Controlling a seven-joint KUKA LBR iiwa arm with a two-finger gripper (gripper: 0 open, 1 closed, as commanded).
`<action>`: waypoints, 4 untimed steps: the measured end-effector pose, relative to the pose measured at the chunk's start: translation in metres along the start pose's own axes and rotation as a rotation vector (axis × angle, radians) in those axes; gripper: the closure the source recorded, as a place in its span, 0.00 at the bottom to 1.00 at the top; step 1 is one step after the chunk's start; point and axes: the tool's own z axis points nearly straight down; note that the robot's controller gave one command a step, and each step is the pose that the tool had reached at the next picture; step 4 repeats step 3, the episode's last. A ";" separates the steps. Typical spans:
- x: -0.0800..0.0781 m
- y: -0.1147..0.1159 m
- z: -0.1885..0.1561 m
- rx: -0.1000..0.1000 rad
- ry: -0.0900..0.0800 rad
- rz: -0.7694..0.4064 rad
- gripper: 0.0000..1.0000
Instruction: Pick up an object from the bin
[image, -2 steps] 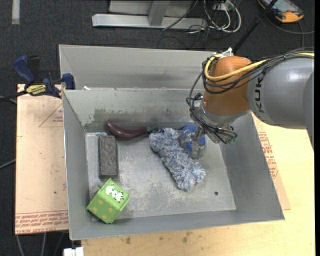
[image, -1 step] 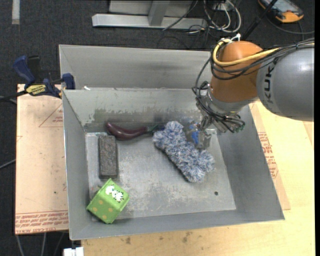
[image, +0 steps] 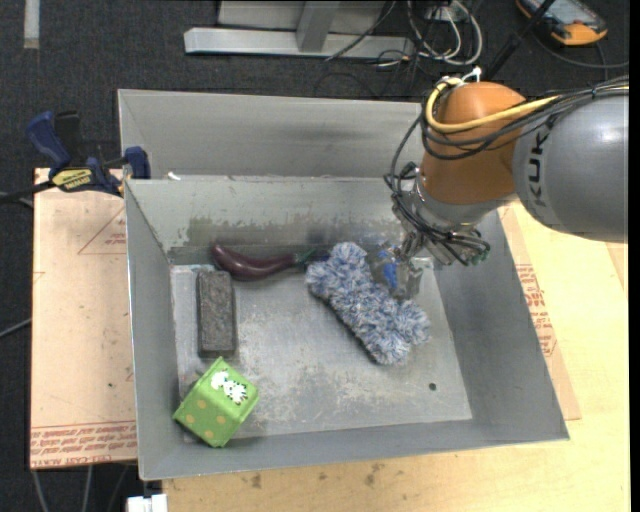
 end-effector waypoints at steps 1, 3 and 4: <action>0.000 0.000 -0.001 -0.001 0.001 0.000 1.00; 0.003 0.011 0.033 -0.006 0.006 -0.017 1.00; 0.003 0.011 0.033 -0.006 0.006 -0.017 1.00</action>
Offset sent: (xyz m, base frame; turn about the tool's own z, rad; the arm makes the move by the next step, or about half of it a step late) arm -0.0160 0.0204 -0.0643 -0.0405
